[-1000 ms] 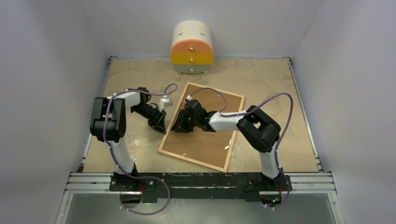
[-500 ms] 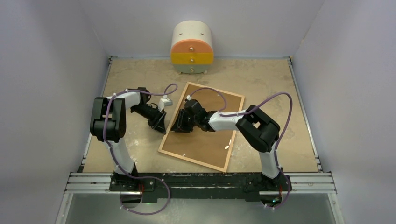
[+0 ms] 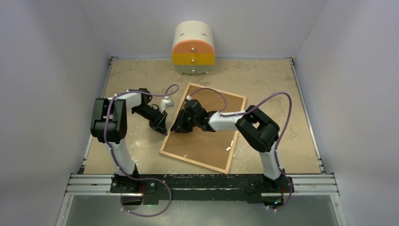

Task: Put the photo into the frame
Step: Install the photo frame at the center of the board.

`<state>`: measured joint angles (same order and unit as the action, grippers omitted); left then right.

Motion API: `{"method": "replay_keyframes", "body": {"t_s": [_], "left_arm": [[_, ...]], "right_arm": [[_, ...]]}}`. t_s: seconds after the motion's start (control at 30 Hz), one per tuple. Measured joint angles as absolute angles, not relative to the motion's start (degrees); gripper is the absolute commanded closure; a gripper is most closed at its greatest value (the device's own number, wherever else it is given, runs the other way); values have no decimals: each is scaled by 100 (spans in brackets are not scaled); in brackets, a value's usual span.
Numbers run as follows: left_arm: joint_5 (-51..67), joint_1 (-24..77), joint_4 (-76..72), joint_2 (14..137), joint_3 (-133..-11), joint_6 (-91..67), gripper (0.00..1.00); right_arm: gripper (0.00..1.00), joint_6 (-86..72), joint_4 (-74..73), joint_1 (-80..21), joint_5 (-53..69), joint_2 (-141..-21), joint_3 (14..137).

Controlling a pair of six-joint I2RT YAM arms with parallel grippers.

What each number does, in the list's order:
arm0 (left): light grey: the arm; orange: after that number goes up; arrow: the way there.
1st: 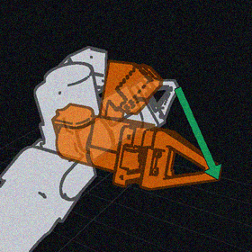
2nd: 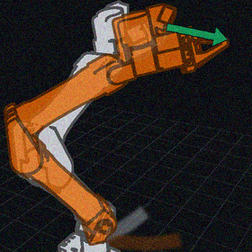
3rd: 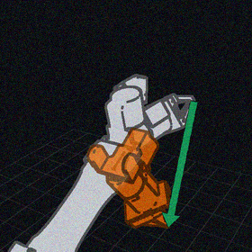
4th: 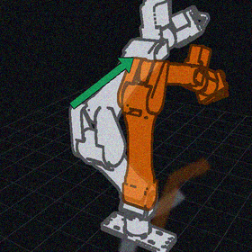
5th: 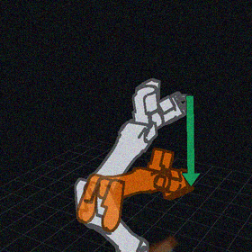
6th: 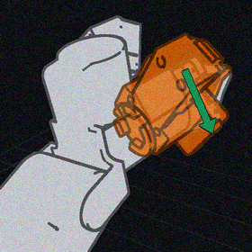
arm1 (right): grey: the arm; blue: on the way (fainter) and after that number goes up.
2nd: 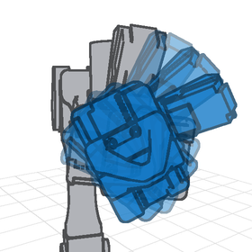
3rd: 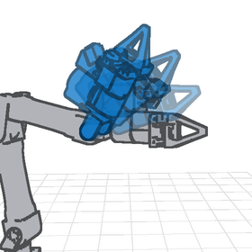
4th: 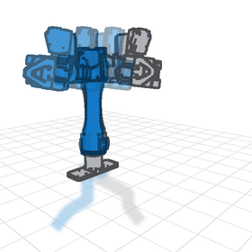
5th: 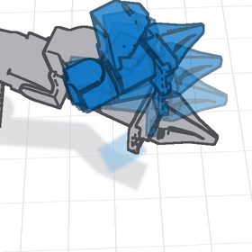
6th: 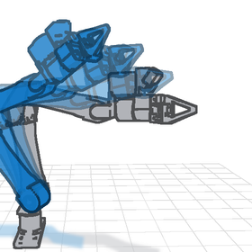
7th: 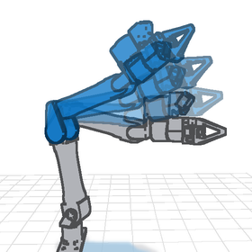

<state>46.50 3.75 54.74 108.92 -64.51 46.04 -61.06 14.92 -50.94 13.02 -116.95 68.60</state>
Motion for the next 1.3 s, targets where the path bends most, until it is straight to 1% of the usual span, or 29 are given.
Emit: {"method": "replay_keyframes", "body": {"t_s": [0.23,0.63,1.3], "left_arm": [[4654,375,5483,10892,-6449,4606,76],[4681,375,5496,10895,-6449,4609,77],[4696,375,5505,10897,-6449,4609,78]], "right_arm": [[67,-6080,1476,-5037,1356,-11725,6910],[64,-5774,1313,-4707,1437,-11636,6899],[63,-6003,1876,-4831,1608,-11856,6901]]}}
